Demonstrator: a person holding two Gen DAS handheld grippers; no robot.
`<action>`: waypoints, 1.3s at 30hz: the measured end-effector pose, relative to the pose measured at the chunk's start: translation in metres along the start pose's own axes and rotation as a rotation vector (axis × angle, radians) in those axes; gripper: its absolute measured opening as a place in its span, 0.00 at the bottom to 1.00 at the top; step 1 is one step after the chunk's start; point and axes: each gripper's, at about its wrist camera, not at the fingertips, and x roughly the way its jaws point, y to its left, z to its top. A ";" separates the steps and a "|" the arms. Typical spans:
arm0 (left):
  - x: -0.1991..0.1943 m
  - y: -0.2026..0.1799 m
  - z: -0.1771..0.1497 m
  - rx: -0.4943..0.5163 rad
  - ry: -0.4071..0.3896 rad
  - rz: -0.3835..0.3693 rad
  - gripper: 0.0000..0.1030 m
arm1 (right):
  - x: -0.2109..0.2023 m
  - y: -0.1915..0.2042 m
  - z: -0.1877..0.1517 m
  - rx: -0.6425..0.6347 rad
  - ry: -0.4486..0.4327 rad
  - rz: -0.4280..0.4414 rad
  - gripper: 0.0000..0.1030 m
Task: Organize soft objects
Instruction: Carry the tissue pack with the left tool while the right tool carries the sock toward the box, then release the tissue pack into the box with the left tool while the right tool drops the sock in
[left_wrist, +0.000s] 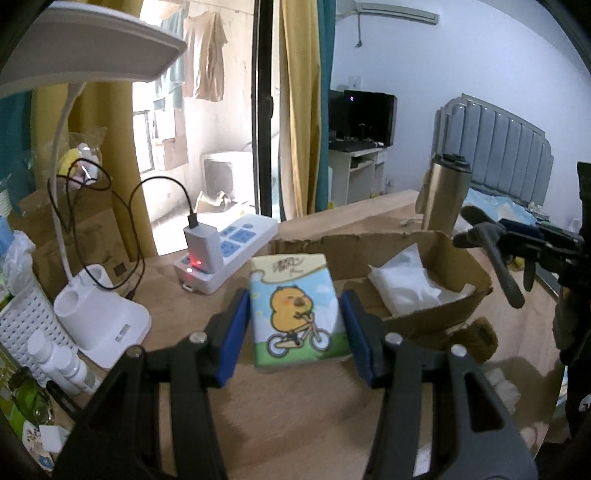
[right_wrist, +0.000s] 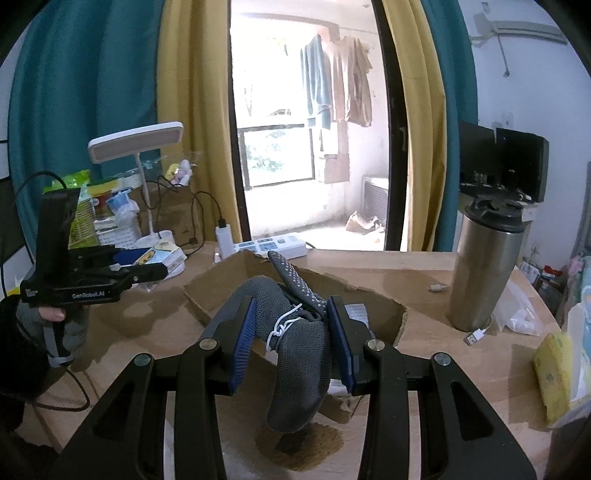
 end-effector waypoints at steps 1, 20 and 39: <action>0.003 0.000 0.000 -0.002 0.002 -0.003 0.51 | 0.001 -0.001 0.000 0.005 0.002 -0.004 0.39; 0.042 -0.012 0.021 0.027 0.014 -0.062 0.51 | 0.030 -0.007 -0.001 0.012 0.050 -0.081 0.39; 0.056 -0.011 -0.010 0.021 0.180 -0.036 0.51 | 0.066 -0.020 -0.014 0.033 0.143 -0.098 0.39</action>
